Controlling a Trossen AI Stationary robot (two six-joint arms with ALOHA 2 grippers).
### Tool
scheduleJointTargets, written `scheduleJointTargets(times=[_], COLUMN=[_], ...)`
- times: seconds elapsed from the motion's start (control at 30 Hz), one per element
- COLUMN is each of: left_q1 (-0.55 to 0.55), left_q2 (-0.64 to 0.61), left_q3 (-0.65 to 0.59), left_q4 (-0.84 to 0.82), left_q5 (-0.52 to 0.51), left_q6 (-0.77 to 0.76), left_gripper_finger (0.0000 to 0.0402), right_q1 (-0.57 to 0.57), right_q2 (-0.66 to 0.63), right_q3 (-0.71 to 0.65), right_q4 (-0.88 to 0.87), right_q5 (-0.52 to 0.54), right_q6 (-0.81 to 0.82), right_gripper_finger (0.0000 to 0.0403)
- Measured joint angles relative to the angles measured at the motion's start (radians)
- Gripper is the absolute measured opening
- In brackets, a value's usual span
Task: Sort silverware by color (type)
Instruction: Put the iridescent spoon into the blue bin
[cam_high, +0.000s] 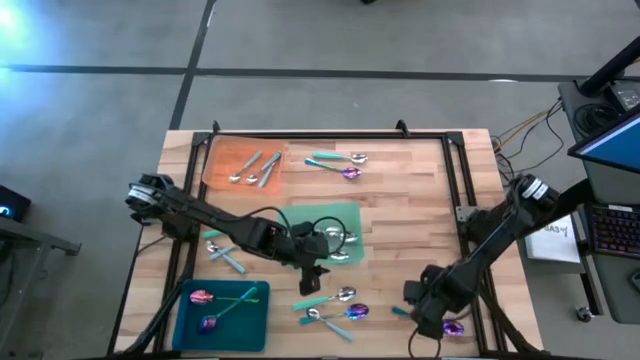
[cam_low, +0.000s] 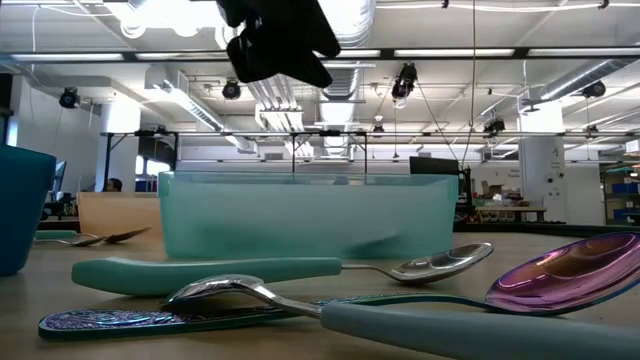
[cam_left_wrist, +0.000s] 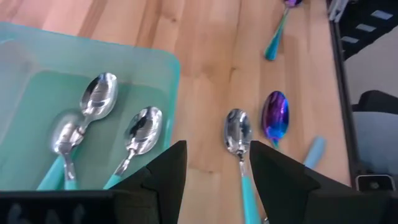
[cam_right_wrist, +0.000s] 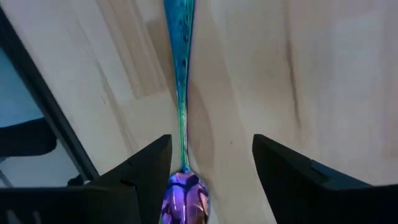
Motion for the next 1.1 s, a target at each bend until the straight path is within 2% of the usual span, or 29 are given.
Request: scheduleJointTargets(times=[0.23, 0.5, 0.8, 1.1], left_q1=[-0.033, -0.076, -0.118, -0.122], left_q2=[0.000, 0.005, 0.065, 0.079], left_q3=[0.000, 0.000, 0.000, 0.000], left_q4=[0.051, 0.084, 0.105, 0.179], left_q5=[-0.013, -0.026, -0.025, -0.026], left_q6=[-0.007, -0.008, -0.071, -0.064], left_gripper_finger=[0.0160, 0.0160, 0.0160, 0.0160], right_q1=[0.056, 0.064, 0.063, 0.063], right_q2=[0.066, 0.130, 0.208, 0.213], right_q3=[0.000, 0.000, 0.005, 0.002], right_q4=[0.021, 0.035, 0.035, 0.027], right_q5=[-0.027, -0.032, -0.036, -0.034], right_q6=[0.074, 0.112, 0.085, 0.052], right_gripper_finger=[0.0215, 0.0215, 0.0212, 0.0145])
